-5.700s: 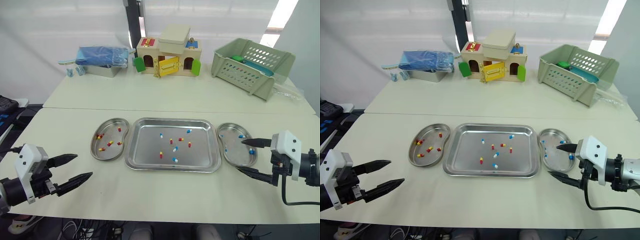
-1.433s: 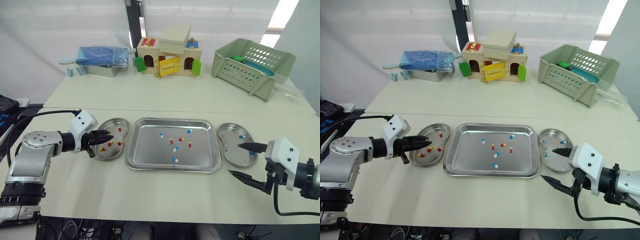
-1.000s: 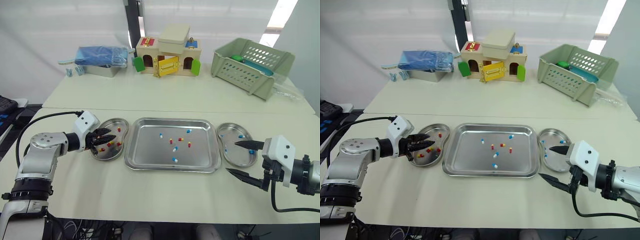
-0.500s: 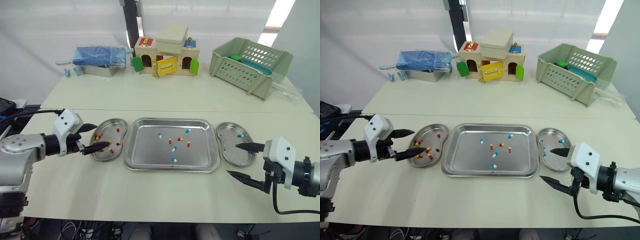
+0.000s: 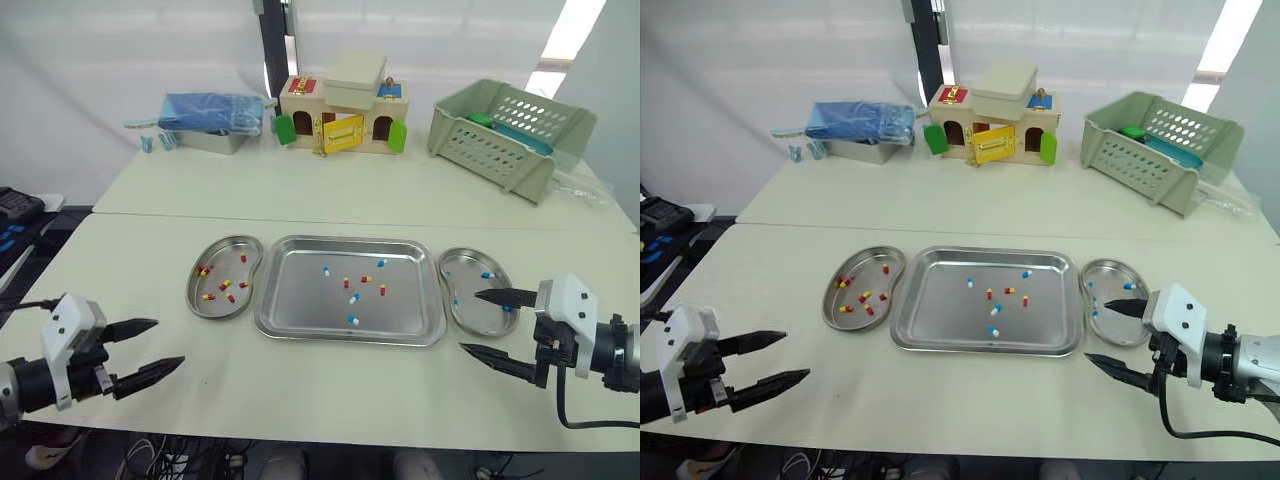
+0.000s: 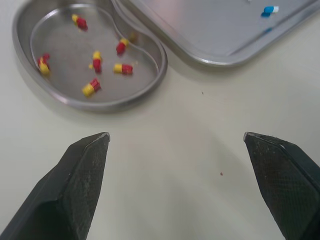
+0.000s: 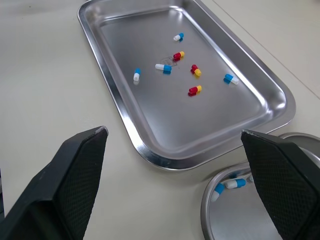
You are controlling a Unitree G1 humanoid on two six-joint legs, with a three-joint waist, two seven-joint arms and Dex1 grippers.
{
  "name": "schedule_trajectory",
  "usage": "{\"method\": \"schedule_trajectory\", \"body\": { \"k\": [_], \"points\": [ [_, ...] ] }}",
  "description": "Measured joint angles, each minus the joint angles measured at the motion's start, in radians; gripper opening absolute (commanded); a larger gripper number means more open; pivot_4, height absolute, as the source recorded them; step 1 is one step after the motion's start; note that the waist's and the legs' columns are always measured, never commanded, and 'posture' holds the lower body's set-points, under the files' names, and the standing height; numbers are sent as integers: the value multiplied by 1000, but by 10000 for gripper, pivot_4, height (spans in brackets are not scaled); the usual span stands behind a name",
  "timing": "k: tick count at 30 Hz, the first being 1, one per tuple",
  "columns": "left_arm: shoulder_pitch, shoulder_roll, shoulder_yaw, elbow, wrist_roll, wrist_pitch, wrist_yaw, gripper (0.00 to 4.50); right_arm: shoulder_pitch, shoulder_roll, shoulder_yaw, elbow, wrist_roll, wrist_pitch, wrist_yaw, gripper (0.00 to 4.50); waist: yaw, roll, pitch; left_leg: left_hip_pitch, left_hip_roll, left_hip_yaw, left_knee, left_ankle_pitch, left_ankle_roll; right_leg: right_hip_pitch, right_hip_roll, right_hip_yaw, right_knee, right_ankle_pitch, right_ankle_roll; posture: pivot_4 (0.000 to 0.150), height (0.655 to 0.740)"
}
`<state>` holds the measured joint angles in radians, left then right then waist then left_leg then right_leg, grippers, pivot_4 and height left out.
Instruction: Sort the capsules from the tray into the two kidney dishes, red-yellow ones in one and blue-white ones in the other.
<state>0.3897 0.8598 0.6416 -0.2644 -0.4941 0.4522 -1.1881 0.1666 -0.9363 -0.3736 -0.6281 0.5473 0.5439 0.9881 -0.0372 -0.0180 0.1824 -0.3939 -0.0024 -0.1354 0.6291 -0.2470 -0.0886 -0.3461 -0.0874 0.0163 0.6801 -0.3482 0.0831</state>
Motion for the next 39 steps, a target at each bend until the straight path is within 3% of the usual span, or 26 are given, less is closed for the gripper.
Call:
{"method": "schedule_trajectory", "body": {
  "k": [15,23,30,39],
  "points": [
    [-5,-40,-23,-56,2,-71,67,44588,-55,-23,39,51,-23,-35,38,45000,3,0,0,0,0,0,0,0,0,0,0,0,0,0,0,1500,7400],
    [-20,-44,-4,-251,-78,-15,148,44588,-434,-5,252,126,-17,25,28,45000,-13,0,0,1,1,0,0,0,0,0,1,0,0,0,0,1500,7400],
    [-4,-67,13,-362,-108,17,220,44588,-809,216,580,338,-144,74,-5,45000,-25,0,0,0,1,-1,-1,0,0,-3,1,0,1,0,0,1500,7400],
    [106,-131,52,-413,-106,6,263,44588,-1044,523,779,717,-335,36,-74,45000,-23,0,0,-4,1,-1,0,2,-4,-7,1,0,2,0,0,1500,7400]
  ]
}}
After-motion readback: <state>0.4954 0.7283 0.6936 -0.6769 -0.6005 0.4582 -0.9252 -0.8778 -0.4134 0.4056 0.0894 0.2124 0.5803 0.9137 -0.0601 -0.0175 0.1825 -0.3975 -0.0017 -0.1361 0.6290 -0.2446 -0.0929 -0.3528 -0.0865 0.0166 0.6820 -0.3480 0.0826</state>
